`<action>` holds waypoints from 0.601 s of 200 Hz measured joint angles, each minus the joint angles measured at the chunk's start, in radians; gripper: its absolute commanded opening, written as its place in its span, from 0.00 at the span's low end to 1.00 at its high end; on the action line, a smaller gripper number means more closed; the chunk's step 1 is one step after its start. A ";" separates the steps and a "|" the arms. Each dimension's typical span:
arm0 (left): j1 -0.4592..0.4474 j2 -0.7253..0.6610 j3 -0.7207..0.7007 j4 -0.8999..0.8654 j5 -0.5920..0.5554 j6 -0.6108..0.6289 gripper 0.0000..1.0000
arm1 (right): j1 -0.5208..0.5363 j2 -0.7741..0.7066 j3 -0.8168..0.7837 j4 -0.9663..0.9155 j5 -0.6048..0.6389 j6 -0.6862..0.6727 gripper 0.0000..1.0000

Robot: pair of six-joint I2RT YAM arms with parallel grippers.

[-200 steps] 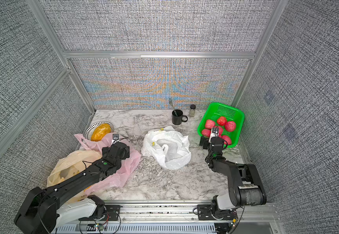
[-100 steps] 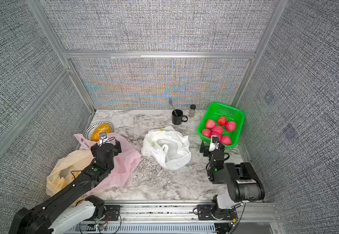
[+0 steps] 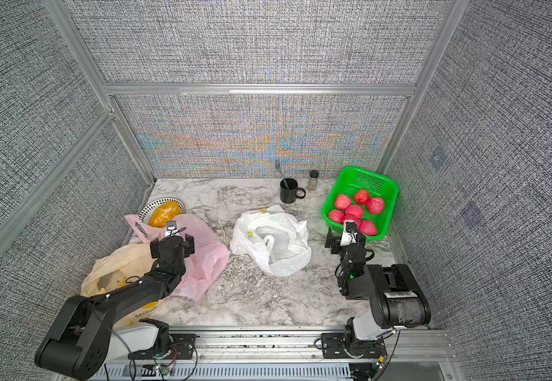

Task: Untie the knot of a plastic bag & take out the apple
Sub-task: Reset both arms

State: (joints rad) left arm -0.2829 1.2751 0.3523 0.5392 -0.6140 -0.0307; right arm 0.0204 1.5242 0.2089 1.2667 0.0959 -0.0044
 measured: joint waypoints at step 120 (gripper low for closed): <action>0.153 0.209 0.067 0.225 0.248 0.044 1.00 | 0.000 0.000 0.000 0.000 0.000 0.000 0.98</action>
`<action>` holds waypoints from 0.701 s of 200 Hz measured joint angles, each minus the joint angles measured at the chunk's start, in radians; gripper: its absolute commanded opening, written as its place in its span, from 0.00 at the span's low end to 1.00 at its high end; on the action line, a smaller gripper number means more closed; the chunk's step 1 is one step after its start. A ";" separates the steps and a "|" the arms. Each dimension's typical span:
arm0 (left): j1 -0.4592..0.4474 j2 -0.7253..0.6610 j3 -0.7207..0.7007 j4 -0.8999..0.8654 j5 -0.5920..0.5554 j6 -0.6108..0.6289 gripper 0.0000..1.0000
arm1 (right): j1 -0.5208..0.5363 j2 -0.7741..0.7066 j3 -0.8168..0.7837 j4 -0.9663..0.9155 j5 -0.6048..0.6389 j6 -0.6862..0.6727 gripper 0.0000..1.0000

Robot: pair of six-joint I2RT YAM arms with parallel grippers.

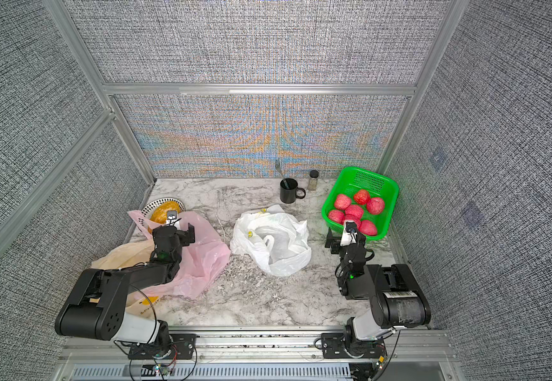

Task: Untie the knot of a plastic bag & take out the apple
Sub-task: Reset both arms

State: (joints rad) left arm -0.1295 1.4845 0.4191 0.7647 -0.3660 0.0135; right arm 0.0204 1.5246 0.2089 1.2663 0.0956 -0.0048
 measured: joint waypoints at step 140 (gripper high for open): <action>0.012 0.012 -0.006 -0.004 0.055 -0.033 1.00 | 0.000 0.000 0.000 0.000 0.000 0.000 0.98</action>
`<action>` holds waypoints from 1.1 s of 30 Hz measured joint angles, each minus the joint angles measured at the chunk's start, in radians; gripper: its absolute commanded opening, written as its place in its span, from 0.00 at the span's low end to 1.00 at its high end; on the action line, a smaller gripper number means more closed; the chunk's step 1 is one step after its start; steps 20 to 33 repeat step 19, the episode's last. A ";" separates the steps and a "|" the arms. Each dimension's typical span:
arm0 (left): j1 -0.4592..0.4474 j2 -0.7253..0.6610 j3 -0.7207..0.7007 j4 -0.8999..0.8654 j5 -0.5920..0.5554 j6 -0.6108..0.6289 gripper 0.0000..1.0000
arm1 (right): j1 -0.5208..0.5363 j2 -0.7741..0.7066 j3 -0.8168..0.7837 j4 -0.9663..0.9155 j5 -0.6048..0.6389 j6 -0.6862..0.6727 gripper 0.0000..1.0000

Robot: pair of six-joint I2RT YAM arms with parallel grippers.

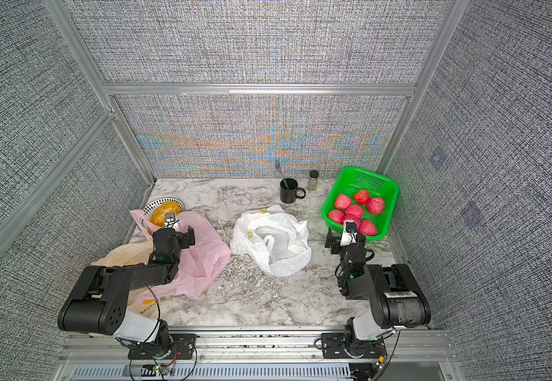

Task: Untie the knot of a plastic bag & take out the apple
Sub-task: Reset both arms

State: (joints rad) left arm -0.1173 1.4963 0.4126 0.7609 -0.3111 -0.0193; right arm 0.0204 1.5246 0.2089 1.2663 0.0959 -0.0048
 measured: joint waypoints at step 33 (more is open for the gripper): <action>0.000 0.006 0.009 -0.006 0.006 0.000 1.00 | 0.001 0.000 0.001 0.000 0.000 0.003 0.98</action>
